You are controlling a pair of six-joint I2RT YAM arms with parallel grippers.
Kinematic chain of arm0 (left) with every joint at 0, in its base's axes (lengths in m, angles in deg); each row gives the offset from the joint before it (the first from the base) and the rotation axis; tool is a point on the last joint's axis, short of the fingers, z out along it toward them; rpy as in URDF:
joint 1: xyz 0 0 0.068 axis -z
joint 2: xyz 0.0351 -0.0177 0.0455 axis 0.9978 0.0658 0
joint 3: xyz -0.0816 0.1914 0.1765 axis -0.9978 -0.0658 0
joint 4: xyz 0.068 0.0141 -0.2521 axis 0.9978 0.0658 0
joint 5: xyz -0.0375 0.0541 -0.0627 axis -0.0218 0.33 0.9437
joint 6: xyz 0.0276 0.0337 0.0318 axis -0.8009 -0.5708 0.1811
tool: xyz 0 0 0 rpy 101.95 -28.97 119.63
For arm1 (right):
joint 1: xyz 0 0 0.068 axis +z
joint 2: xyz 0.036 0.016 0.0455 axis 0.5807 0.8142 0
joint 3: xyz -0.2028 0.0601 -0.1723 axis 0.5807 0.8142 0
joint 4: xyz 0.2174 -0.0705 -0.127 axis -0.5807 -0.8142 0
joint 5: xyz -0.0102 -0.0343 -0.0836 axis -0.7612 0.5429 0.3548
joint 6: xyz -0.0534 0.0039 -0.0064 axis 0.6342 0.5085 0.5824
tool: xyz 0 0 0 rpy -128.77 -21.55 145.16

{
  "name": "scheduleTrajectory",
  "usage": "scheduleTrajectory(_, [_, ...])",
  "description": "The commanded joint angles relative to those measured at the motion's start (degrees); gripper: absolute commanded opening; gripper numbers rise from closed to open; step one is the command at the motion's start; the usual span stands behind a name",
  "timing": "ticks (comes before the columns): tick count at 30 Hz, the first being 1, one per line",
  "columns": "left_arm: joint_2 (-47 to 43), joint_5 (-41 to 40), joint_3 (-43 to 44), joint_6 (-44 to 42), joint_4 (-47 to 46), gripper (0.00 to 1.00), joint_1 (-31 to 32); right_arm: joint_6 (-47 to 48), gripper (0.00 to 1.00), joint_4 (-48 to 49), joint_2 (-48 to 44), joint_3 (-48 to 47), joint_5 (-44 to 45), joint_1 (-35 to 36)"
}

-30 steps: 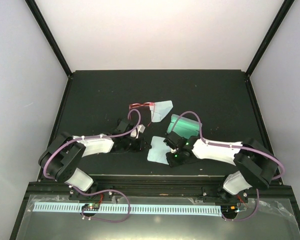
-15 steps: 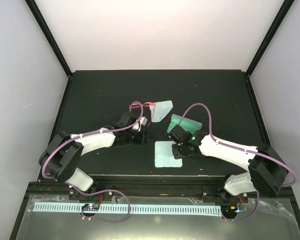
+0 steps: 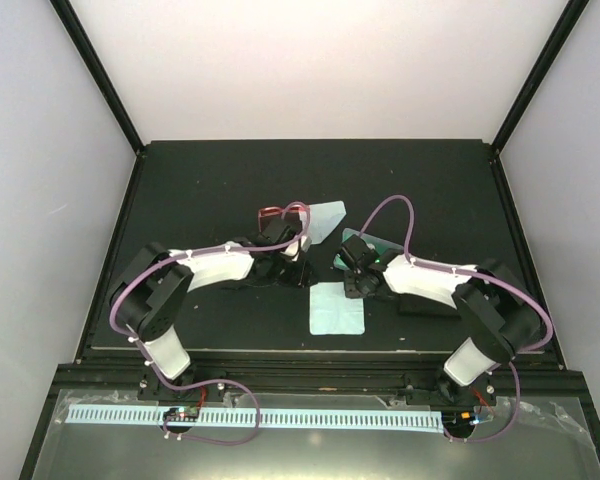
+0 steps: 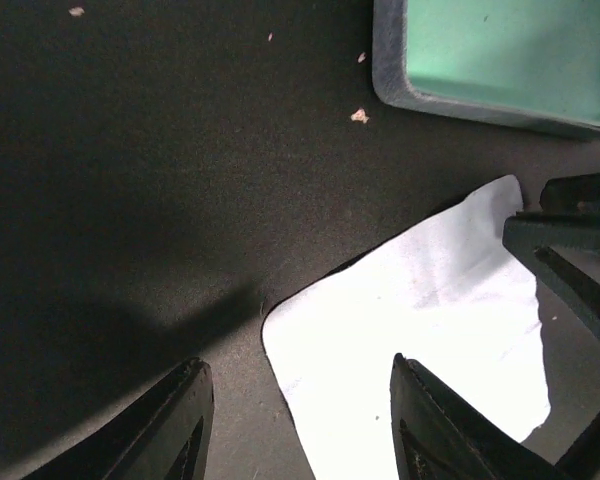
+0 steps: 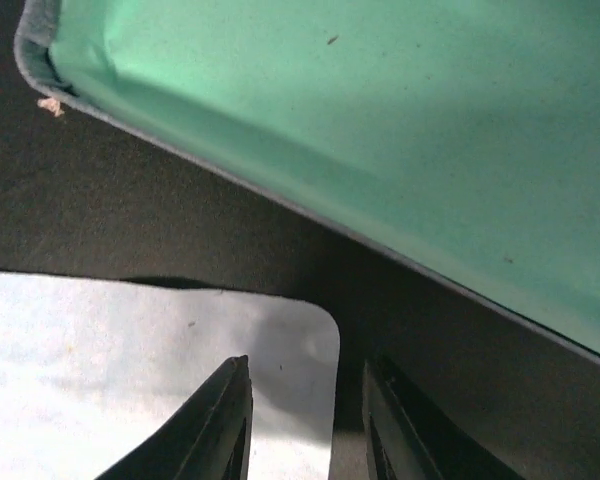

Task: Organize the sunglasses
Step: Fold the glasses cleaning cloth at the center of the board.

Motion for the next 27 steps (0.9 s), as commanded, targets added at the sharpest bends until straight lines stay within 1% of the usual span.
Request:
scheduleTrajectory(1, [2.7,-2.2,3.8,-0.5,4.9,0.48,1.6,0.4,0.33,4.1,1.9,-1.1,1.9,-0.6])
scheduleTrajectory(4, [4.2,-2.7,4.6,0.2,5.7,0.48,2.3,0.6,0.32,4.4,2.9,-0.7,2.8,-0.6])
scheduleTrajectory(7, [6.1,-2.0,5.5,0.6,5.4,0.44,2.8,1.0,0.30,4.8,3.7,-0.2,2.9,-0.8])
scheduleTrajectory(11, [7.2,-2.5,6.5,1.0,5.9,0.41,3.2,1.7,0.28,5.8,3.9,1.0,1.9,-0.7])
scheduleTrajectory(18, [8.2,-2.4,7.8,1.7,7.6,0.37,3.4,2.1,0.17,6.4,3.7,1.8,0.7,-0.8])
scheduleTrajectory(21, [8.9,-2.8,8.1,2.2,8.2,0.36,3.4,3.2,0.15,6.7,4.0,1.8,-0.3,-0.8])
scheduleTrajectory(23, [9.3,-3.4,8.2,2.4,8.7,0.33,3.5,4.3,0.13,6.5,4.6,1.4,-1.0,-0.7])
scheduleTrajectory(27, [9.9,-4.4,7.9,2.2,9.0,0.27,3.5,5.6,0.05,6.3,5.9,1.1,-2.4,-0.7])
